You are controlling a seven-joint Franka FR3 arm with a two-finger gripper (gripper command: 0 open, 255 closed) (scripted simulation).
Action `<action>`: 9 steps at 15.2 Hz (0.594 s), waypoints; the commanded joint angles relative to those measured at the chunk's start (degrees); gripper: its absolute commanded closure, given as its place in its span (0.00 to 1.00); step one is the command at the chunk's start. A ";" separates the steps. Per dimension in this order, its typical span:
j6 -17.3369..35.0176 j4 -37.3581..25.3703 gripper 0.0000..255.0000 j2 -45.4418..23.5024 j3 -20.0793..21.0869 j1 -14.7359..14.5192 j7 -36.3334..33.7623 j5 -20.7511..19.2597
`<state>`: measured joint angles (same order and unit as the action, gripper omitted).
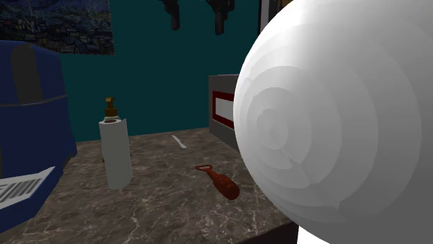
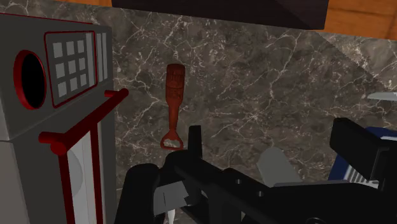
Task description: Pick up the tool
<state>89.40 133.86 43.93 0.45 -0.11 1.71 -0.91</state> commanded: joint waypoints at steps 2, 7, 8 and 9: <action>1.71 1.19 0.00 -0.81 -0.23 0.16 0.19 -0.27; 10.46 6.18 0.00 -5.99 -1.42 1.02 1.01 -1.66; 12.25 6.98 0.00 -7.26 -1.66 1.20 1.16 -1.93; 14.04 7.70 0.00 -8.60 -1.90 1.39 1.29 -2.21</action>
<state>101.38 140.90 36.90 -1.19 1.07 2.85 -2.81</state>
